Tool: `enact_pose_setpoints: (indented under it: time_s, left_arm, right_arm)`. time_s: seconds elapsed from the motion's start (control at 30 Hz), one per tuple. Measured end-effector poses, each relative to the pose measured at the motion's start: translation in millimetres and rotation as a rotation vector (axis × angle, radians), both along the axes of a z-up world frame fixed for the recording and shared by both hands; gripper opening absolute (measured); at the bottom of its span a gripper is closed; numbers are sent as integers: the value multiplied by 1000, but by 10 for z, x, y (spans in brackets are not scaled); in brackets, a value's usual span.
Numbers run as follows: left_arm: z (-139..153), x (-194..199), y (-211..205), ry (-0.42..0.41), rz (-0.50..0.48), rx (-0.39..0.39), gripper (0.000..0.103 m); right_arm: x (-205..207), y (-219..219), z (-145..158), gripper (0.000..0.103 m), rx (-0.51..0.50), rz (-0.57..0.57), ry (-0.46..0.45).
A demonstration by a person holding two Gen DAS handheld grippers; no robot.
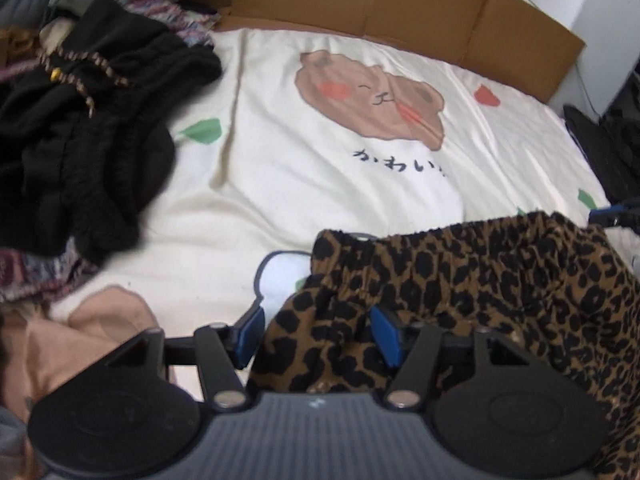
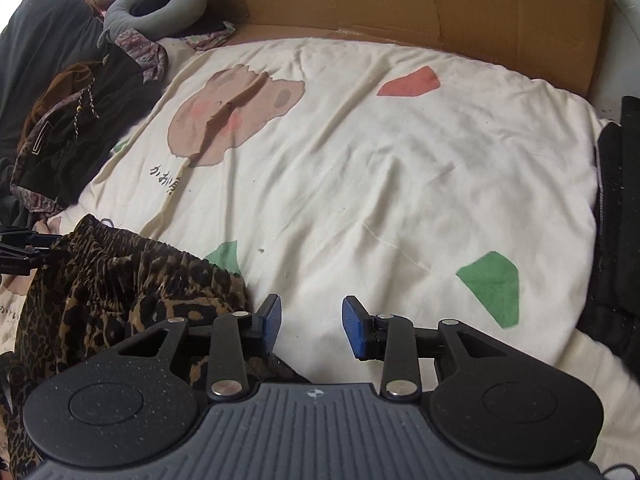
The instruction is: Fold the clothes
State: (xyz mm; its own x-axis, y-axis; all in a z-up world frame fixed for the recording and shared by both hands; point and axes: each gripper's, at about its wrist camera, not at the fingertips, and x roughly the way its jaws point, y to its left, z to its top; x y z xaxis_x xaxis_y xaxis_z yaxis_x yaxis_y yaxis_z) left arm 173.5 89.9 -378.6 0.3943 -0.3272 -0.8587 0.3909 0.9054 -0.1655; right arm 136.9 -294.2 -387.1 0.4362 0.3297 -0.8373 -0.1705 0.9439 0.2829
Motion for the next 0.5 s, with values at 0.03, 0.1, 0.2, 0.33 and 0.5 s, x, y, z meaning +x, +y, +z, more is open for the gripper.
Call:
enact_pose_setpoints:
  time_s: [0.03,0.1,0.2,0.33,0.5]
  left_arm:
    - [-13,-6,16,9,6,-12,48]
    - [-30,-18,15,18,3,-4,22]
    - [-8,-46,56,18,17,9,7]
    - [90,-80,163,10,49,6,4]
    - [217,-138,254,-5,66,15,3]
  right_arm:
    - [16,16,-16,41,3,8,2]
    - [47,48,-49,41,9,23,5]
    - [95,97,-99,41,18,46,9]
    - [23,225,-113,41,29,99,18]
    - [-60,313,-101,41,48,138,32]
